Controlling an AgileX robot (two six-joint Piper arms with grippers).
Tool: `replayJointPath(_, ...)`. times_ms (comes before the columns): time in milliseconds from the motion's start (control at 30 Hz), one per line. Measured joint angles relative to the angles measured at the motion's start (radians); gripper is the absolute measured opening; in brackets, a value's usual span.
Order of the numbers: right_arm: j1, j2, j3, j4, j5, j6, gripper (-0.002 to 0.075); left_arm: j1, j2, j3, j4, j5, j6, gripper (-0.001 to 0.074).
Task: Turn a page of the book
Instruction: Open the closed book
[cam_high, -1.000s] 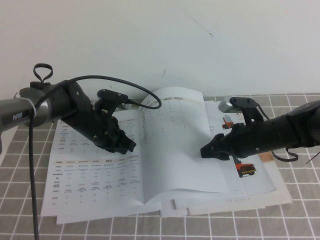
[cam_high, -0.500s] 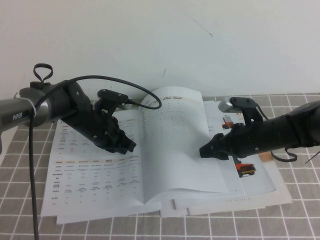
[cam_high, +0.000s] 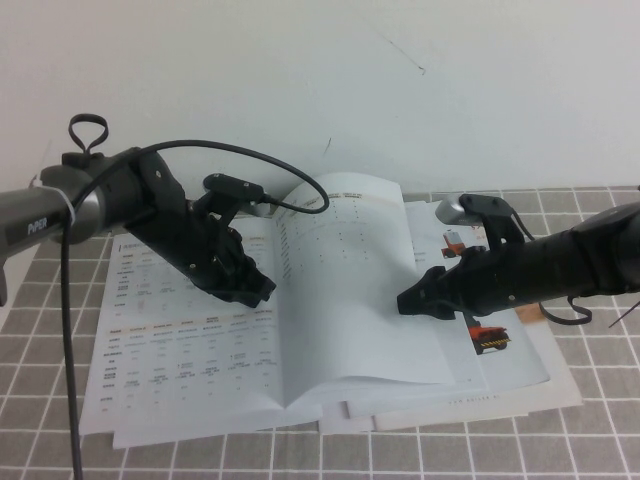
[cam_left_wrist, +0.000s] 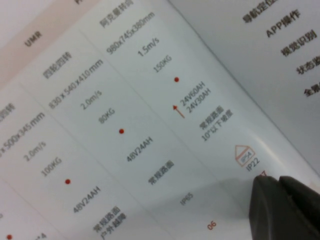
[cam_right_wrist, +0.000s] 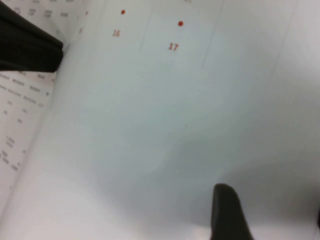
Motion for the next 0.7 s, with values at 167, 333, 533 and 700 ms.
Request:
replayJointPath(167, 0.0, 0.0, 0.0, 0.0, 0.0, 0.0, 0.0375, -0.002, -0.002, -0.01, 0.029, 0.016, 0.003, -0.0004)
replayJointPath(333, 0.0, 0.0, 0.0, 0.0, 0.0, 0.0, 0.0375, -0.004, -0.05, -0.01, 0.088, 0.024, -0.004, -0.0004)
replayJointPath(533, 0.0, 0.0, 0.0, 0.0, 0.0, 0.007, 0.0375, -0.008, -0.176, -0.01, 0.136, 0.056, -0.012, -0.0004)
replayJointPath(700, 0.0, 0.0, 0.0, 0.0, 0.0, 0.007, 0.0375, -0.071, -0.286, -0.002, 0.211, 0.075, -0.031, -0.0004)
